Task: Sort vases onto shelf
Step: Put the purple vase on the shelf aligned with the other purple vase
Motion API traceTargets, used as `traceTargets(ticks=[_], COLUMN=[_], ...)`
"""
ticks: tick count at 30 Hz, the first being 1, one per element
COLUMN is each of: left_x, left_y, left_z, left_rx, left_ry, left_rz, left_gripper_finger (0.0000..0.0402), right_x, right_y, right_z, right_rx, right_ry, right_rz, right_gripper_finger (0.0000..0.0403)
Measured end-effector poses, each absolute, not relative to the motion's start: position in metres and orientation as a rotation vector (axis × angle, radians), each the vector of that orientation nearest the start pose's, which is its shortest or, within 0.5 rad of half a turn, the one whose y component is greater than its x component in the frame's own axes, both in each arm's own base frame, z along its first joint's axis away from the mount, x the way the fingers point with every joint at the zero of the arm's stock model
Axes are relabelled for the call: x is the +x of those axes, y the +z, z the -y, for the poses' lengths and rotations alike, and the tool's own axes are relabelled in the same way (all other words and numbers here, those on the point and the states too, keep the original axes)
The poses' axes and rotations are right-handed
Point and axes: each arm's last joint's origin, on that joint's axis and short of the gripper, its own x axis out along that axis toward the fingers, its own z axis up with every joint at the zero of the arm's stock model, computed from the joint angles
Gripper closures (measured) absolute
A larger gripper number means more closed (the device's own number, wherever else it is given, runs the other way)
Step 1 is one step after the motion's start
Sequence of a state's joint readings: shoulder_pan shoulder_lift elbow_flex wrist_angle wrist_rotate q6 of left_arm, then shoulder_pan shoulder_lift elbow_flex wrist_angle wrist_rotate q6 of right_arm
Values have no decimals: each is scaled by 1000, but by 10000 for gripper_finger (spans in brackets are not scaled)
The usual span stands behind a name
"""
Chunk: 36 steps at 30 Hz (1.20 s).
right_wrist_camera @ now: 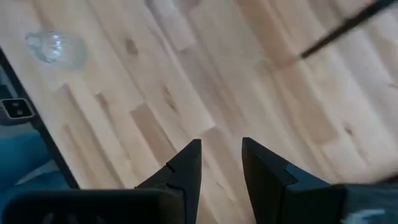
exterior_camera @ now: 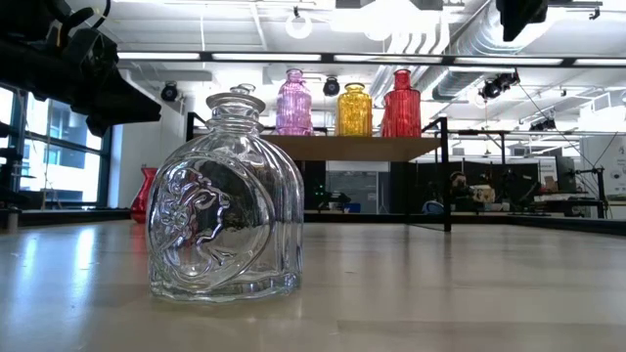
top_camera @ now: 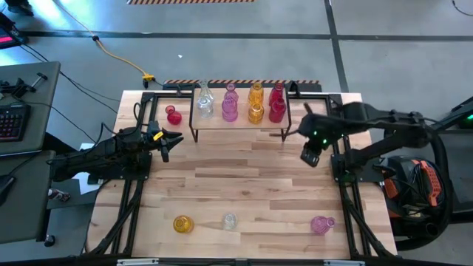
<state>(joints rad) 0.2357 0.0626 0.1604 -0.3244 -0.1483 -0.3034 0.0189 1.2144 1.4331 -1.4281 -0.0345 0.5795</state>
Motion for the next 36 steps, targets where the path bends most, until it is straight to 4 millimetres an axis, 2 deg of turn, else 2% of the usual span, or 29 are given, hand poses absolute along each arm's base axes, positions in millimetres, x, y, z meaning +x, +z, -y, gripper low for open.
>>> traceTargets(ticks=[5,10,15,21,24,27,30,36], left_x=[85,85,85,85,85,85,85,85], left_y=[182,182,182,182,182,182,182,182], left_z=[-25,-25,-25,-25,-25,-25,-25,-25], left_rx=[-308,-308,-308,-308,-308,-308,-308,-308], left_ry=[414,414,414,414,414,414,414,414], left_rz=[-168,-168,-168,-168,-168,-168,-168,-168], left_gripper_finger=[307,307,307,307,307,307,307,307], right_x=[205,226,247,265,271,271,267,234], right_y=[354,335,321,310,305,305,305,308], right_z=[-21,-33,-47,-64,-75,-85,-92,-109], right_rx=[534,612,679,675,589,468,432,578], right_ry=[-244,-202,-176,-147,-104,-72,-116,-261], right_rz=[-1114,-991,-944,-960,-951,-915,-894,-980], right_gripper_finger=[307,307,307,307,307,307,307,307])
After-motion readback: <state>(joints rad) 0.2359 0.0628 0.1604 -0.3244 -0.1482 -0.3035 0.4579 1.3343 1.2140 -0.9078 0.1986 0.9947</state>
